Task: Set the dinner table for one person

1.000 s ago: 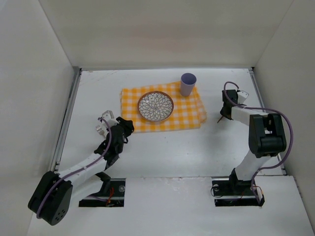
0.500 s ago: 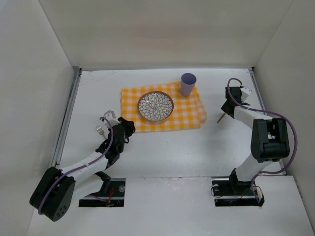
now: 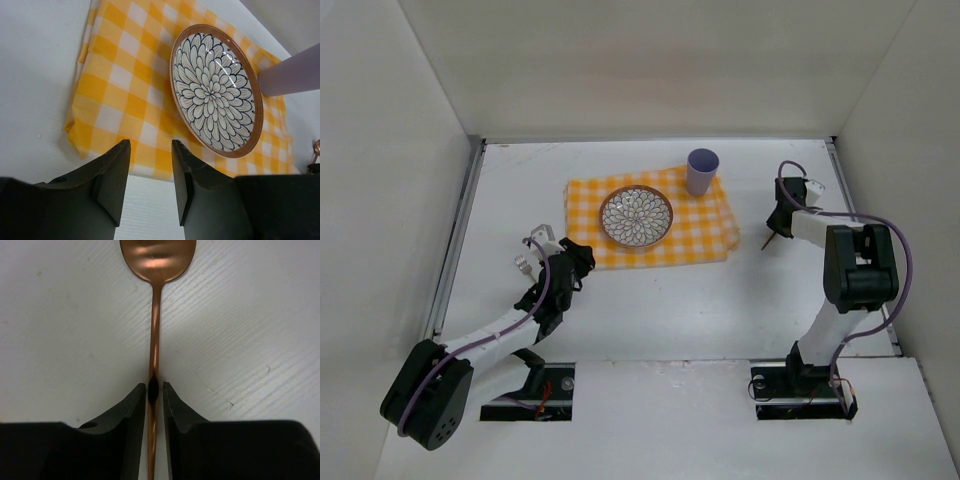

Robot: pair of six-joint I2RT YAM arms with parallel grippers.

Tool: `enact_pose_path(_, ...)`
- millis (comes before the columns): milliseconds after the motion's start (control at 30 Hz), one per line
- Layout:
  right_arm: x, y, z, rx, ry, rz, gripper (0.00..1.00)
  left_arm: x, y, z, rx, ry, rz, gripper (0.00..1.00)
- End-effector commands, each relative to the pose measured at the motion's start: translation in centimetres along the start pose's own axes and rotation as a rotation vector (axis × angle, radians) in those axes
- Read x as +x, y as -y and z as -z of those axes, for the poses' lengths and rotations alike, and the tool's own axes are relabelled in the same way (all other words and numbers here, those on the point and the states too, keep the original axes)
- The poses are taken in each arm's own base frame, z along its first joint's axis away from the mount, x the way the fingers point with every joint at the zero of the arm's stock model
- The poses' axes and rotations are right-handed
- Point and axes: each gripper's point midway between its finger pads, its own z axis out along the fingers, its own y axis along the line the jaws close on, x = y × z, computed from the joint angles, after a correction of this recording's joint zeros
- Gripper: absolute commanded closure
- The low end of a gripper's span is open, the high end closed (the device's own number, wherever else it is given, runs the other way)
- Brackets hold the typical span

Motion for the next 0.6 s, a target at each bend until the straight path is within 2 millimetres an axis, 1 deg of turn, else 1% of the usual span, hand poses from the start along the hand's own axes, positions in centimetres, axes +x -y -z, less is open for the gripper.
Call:
enact_pose_path(0, -1.5, -1.3, -0.5, -0.028, 0.033, -0.02, 0.77, -1.2, 0.8, -0.2, 0.027, 0.045, 0.035, 0.64)
enact_pose_path(100, -1.2, -0.9, -0.7, -0.01, 0.031, -0.019, 0.89, -1.2, 0.7, -0.2, 0.025, 0.045, 0.035, 0.64)
enact_pose_path(167, -1.8, -0.4, -0.2, 0.007, 0.063, -0.027, 0.93, -1.1, 0.7, -0.2, 0.022, 0.042, 0.035, 0.64)
enact_pose_path(233, -3.0, 0.0, 1.1, 0.022, 0.114, -0.028, 0.94, -1.0, 0.7, -0.3, 0.022, 0.036, 0.034, 0.64)
enact_pose_path(333, -4.7, -0.1, 3.6, 0.012, 0.177, -0.024, 0.95, -0.9, 0.8, -0.3, 0.027, 0.032, 0.039, 0.64)
enact_pose_path(400, -5.6, -0.8, 5.8, -0.032, 0.209, -0.018, 0.95, -0.8, 0.8, -0.4, 0.028, 0.031, 0.043, 0.64)
enact_pose_path(467, -5.6, -2.5, 8.3, -0.104, 0.238, 0.032, 0.95, -0.7, 0.9, -0.4, 0.031, 0.025, 0.05, 0.64)
enact_pose_path(500, -5.2, -3.5, 9.4, -0.141, 0.248, 0.068, 0.94, -0.7, 0.9, -0.4, 0.033, 0.023, 0.054, 0.64)
enact_pose_path(567, -3.6, -5.5, 11.5, -0.205, 0.249, 0.151, 0.94, -0.7, 0.9, -0.4, 0.035, 0.022, 0.06, 0.64)
